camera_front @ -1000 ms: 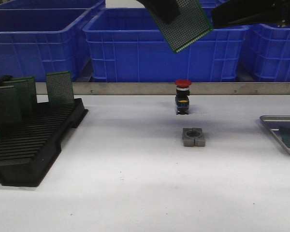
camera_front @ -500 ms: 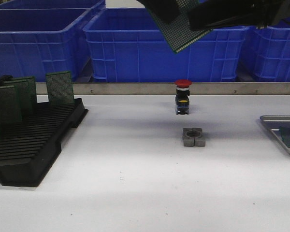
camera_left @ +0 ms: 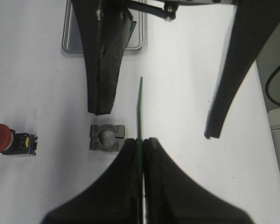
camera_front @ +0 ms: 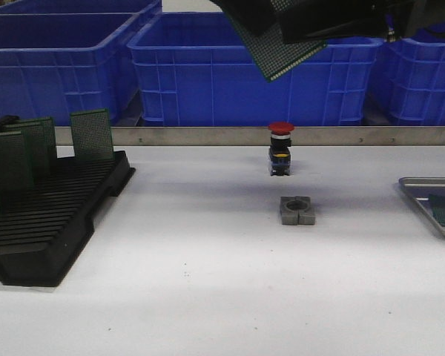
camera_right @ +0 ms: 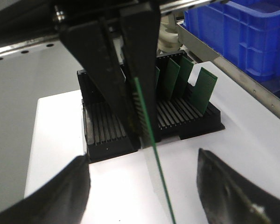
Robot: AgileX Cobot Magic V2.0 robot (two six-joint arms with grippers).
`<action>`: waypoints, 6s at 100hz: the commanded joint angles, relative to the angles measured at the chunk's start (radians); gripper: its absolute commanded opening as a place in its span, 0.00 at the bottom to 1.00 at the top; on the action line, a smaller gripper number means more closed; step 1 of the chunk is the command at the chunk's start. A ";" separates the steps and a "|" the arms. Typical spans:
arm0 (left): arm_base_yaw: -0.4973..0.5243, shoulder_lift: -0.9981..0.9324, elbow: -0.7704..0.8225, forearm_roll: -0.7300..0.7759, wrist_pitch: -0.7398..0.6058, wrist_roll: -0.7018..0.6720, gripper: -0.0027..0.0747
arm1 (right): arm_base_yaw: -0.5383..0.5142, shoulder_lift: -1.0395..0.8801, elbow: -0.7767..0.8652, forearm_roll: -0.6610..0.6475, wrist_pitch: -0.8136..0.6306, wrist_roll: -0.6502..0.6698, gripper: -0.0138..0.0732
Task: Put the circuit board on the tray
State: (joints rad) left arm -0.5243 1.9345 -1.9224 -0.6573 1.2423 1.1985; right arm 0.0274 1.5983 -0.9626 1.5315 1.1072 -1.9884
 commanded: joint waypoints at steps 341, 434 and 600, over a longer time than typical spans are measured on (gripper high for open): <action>-0.009 -0.062 -0.025 -0.083 0.028 -0.010 0.70 | -0.495 0.205 0.006 -0.219 -0.242 0.930 0.15; -0.009 -0.062 -0.025 -0.083 0.028 -0.010 0.70 | -0.495 0.229 0.006 -0.218 -0.318 0.933 0.55; 0.140 -0.355 0.096 0.039 -0.298 -0.378 0.70 | -0.174 -0.364 0.006 -0.214 -0.453 0.700 0.65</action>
State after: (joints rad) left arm -0.4048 1.6659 -1.8655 -0.5830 1.0624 0.8386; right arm -0.1594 1.3035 -0.9328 1.2726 0.6704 -1.2502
